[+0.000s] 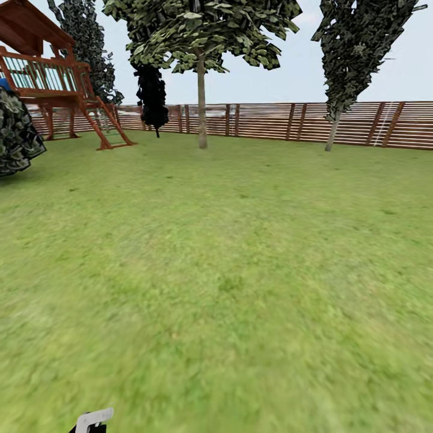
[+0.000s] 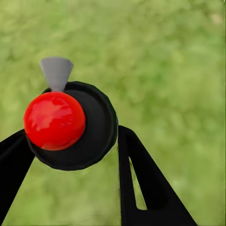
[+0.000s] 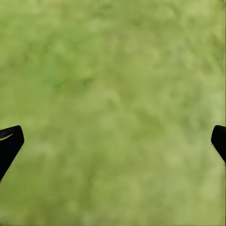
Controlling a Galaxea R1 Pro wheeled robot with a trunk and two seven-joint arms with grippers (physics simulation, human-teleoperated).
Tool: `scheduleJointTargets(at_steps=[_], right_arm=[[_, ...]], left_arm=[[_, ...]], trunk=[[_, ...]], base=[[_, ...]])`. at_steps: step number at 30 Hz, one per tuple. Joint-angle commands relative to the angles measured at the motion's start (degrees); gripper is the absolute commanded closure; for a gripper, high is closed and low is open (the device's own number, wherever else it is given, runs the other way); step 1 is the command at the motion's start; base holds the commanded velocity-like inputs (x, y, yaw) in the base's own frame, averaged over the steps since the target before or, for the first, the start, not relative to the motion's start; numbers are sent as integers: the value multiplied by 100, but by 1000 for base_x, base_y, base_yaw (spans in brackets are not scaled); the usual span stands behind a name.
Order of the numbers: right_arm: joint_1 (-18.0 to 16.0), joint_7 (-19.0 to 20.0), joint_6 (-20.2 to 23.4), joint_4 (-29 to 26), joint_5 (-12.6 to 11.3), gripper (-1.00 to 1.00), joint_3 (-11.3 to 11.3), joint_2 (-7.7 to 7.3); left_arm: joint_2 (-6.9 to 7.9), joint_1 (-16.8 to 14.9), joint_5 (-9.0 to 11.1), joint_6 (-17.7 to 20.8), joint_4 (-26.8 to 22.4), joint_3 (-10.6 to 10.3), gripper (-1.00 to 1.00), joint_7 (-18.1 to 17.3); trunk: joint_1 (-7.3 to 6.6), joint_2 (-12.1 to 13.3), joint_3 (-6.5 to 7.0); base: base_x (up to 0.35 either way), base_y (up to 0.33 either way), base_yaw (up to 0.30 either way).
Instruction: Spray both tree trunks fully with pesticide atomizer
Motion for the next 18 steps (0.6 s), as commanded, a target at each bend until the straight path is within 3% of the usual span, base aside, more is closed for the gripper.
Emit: scheduleJointTargets(at_steps=[1, 18], right_arm=[[-4, -19, -17, 6, -46, -100, 50, 2], [-4, -19, -17, 6, -46, -100, 50, 2]], left_arm=[[0, -4, -61, -21, 7, 21, 100, 32], [-2, -2, -61, -30, 7, 21, 100, 32]], trunk=[[3, -2, -5], [3, -2, -5]], base=[[340, 0, 0], [340, 0, 0]])
